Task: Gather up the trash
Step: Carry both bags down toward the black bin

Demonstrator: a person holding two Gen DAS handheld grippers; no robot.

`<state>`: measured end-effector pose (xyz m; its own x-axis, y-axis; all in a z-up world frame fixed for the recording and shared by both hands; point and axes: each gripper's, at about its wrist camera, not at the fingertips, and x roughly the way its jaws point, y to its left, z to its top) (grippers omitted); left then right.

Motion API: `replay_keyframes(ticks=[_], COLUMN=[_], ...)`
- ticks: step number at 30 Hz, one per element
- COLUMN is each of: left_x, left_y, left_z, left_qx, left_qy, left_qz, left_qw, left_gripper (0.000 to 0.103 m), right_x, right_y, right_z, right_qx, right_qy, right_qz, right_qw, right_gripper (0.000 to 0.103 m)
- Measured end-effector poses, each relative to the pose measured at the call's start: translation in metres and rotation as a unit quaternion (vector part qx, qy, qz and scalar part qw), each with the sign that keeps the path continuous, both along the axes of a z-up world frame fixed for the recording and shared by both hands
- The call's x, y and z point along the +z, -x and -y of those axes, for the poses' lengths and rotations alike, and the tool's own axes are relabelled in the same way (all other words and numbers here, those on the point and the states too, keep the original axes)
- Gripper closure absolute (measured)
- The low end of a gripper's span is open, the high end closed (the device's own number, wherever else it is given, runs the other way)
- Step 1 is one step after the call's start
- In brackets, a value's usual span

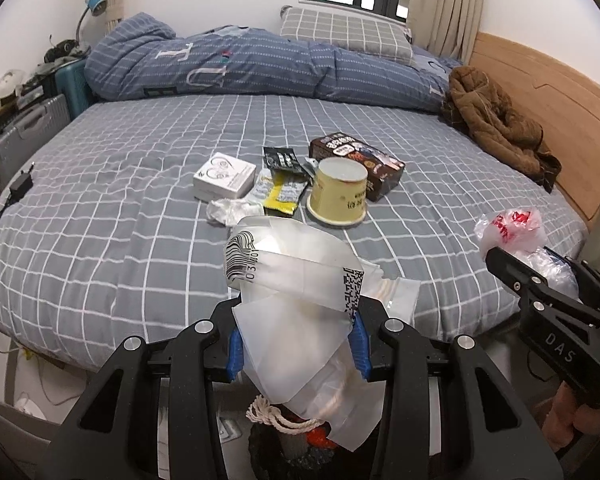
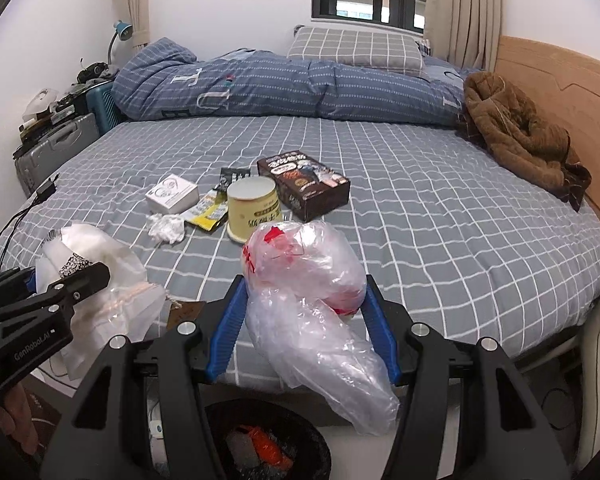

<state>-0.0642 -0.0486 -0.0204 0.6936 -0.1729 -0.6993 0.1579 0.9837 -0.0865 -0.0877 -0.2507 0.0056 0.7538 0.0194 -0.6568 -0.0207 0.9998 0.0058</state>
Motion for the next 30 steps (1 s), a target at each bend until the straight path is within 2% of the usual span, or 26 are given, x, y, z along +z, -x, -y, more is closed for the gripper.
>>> replay_keyframes(ticks=[21,30], left_x=[-0.033,-0.058], left_y=[0.054,0.075], left_z=[-0.008,-0.020], left_qx=[0.006,0.019], left_qy=[-0.015,-0.017], left_qz=[-0.039,-0.071], left_qw=[0.9991,0.9972], left_gripper=[0.063,0.063], right_x=[-0.030,-0.057], right_y=[0.051,0.065], right_z=[-0.002,-0.002], right_qx=[-0.013,-0.016], right_qy=[-0.012,-0.021], right_qz=[-0.040,-0.083], right_qw=[0.999,0.996], right_gripper=[0.048,0.048])
